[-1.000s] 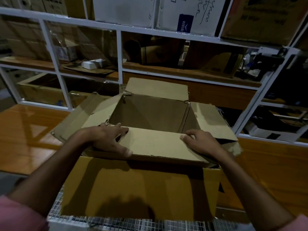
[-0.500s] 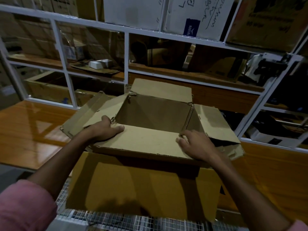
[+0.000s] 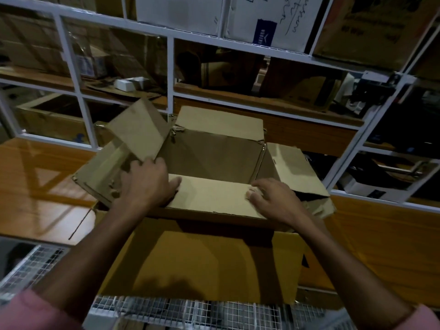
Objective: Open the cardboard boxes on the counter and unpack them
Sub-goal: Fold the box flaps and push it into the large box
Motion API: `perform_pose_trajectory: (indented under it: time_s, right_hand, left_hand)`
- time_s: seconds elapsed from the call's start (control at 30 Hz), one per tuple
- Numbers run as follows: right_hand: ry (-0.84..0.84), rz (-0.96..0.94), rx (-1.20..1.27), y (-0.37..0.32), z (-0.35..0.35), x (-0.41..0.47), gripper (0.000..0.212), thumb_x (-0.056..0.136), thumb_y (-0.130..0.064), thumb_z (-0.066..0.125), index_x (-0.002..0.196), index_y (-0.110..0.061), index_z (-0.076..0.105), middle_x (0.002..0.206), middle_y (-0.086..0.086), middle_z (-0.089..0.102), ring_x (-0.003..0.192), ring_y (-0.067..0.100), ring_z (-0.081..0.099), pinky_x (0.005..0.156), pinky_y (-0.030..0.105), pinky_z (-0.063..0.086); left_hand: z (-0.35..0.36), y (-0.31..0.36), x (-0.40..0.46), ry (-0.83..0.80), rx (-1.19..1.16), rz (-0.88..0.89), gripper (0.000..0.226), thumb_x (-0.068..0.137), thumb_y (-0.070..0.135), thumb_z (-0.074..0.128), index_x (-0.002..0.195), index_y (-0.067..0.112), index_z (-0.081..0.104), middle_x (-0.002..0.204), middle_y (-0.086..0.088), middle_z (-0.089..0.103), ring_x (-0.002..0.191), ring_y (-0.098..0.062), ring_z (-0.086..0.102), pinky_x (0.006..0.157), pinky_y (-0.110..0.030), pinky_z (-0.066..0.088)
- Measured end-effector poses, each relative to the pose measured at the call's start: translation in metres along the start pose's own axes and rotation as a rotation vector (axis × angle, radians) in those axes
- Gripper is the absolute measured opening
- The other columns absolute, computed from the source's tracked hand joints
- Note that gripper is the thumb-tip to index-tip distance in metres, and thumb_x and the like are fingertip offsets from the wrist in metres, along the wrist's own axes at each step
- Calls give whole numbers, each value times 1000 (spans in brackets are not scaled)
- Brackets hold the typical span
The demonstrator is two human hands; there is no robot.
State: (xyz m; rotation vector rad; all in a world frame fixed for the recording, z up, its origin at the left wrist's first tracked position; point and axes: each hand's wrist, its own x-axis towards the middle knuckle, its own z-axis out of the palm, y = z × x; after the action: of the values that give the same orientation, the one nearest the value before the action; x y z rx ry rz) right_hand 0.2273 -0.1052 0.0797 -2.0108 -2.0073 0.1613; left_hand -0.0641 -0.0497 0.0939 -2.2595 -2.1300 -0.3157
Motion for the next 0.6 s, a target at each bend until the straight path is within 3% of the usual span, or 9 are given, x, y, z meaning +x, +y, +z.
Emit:
perform_pose_trajectory:
  time_s: [0.2, 0.37, 0.6]
  right_hand:
    - [171, 12, -1, 25, -9, -12, 52, 100, -56, 45, 141, -25, 53, 152, 3, 48, 139, 22, 42, 113, 47, 35]
    - [366, 49, -36, 59, -14, -34, 68, 98, -65, 29, 150, -24, 41, 162, 5, 33, 153, 26, 19, 123, 51, 20]
    - [508, 168, -16, 162, -40, -105, 73, 99, -69, 22, 157, -25, 28, 168, 4, 18, 157, 24, 2, 125, 55, 6]
  left_hand:
    - [-1, 68, -21, 56, -100, 329, 71, 96, 64, 43, 152, 20, 36, 165, -5, 26, 153, -31, 18, 120, -57, 27]
    - [20, 147, -51, 84, -157, 567, 63, 100, 58, 38, 154, 25, 33, 170, -4, 6, 156, -30, -5, 124, -58, 10]
    - [42, 279, -87, 219, -225, 760, 62, 100, 55, 43, 151, 19, 38, 169, -11, 7, 155, -36, -7, 123, -60, 8]
